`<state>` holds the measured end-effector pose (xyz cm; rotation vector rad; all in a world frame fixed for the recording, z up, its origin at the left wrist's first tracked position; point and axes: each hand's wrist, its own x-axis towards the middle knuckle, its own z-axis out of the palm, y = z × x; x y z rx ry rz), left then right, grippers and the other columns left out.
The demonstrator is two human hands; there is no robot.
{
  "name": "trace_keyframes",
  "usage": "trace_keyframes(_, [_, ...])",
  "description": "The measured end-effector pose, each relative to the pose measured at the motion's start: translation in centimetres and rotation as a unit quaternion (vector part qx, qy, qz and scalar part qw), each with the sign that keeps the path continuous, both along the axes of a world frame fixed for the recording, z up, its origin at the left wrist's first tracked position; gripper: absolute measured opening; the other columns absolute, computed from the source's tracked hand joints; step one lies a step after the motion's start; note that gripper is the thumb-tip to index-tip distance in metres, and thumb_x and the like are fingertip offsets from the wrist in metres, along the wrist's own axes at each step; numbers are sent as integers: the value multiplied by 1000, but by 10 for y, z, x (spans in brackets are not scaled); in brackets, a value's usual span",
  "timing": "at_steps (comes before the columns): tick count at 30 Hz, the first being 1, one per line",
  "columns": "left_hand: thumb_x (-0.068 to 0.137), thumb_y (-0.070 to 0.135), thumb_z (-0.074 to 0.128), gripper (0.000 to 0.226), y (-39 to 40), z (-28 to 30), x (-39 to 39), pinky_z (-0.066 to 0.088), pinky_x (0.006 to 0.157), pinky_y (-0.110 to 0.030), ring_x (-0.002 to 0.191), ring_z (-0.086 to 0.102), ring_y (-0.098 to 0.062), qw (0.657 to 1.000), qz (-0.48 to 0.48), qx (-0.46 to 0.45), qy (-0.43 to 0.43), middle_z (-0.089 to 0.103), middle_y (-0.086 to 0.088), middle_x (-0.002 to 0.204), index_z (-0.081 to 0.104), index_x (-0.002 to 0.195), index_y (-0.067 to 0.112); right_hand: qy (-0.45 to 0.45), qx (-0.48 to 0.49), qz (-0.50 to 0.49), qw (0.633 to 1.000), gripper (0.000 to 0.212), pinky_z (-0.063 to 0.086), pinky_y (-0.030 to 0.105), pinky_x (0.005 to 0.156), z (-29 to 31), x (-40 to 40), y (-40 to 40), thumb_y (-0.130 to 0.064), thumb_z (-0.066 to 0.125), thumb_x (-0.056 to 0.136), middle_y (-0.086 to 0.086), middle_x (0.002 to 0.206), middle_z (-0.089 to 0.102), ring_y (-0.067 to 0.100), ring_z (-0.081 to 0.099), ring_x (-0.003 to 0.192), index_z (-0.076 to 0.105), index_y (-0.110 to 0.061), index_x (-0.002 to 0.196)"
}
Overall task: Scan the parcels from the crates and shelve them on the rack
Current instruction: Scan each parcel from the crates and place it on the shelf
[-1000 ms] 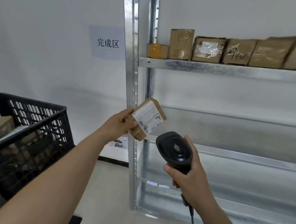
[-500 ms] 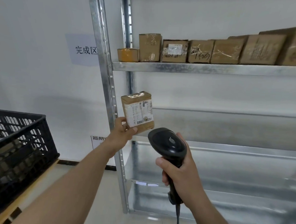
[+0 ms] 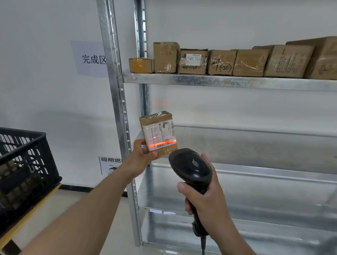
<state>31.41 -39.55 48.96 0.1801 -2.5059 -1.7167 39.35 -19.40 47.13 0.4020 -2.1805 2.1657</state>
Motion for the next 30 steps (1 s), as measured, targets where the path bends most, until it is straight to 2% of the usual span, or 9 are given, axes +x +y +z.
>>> trace_keyframes(7, [98, 22, 55, 46, -2, -1, -2, 42, 90, -34, 107, 56, -20, 1000, -11, 12, 3, 55, 5, 113, 27, 134, 27, -3, 9, -6, 1000, 86, 47, 23, 48, -5, -2, 1, -7, 75, 83, 11, 105, 63, 13, 55, 48, 26, -50, 140])
trace_keyframes(10, [98, 22, 55, 45, -4, -1, -5, 43, 91, -34, 107, 57, -20, 1000, -14, 11, 4, 57, 5, 112, 27, 133, 27, -5, 11, -10, 1000, 88, 47, 23, 49, -5, -3, 0, -8, 75, 82, 12, 108, 63, 12, 56, 49, 25, -48, 143])
trace_keyframes(14, [98, 21, 56, 42, -6, -3, -7, 45, 95, -35, 106, 58, -18, 1000, -20, 18, 2, 59, 7, 113, 28, 129, 29, 4, 12, -12, 1000, 86, 48, 23, 50, -3, -3, 0, -8, 75, 82, 12, 110, 62, 11, 56, 50, 26, -55, 134])
trace_keyframes(18, [97, 24, 57, 46, -7, -4, -8, 44, 98, -38, 108, 56, -19, 999, -32, 14, 0, 56, 9, 111, 27, 132, 29, 4, 11, -19, 1000, 86, 48, 24, 49, -3, -3, -1, -7, 75, 82, 9, 106, 64, 14, 55, 49, 28, -49, 140])
trace_keyframes(23, [97, 23, 56, 45, -9, -2, -9, 45, 99, -38, 114, 56, -22, 999, -39, 14, 1, 56, 3, 124, 28, 131, 30, 15, -3, -27, 1000, 83, 46, 24, 47, -2, -2, -3, -4, 75, 81, 11, 103, 64, 14, 54, 48, 31, -60, 125])
trace_keyframes(26, [97, 20, 56, 44, -10, -1, -8, 42, 106, -43, 116, 55, -22, 999, -49, 19, -2, 58, 3, 122, 28, 130, 30, 33, -6, -40, 999, 86, 47, 25, 48, 1, -1, -1, -3, 76, 81, 13, 101, 65, 14, 53, 49, 32, -59, 128])
trace_keyframes(30, [97, 19, 56, 47, -11, 0, -7, 41, 107, -45, 116, 56, -22, 998, -58, 19, -5, 58, 3, 122, 28, 134, 28, 59, 9, -53, 997, 87, 49, 24, 50, 5, -2, 2, -9, 79, 79, 9, 107, 65, 13, 57, 55, 30, -63, 128])
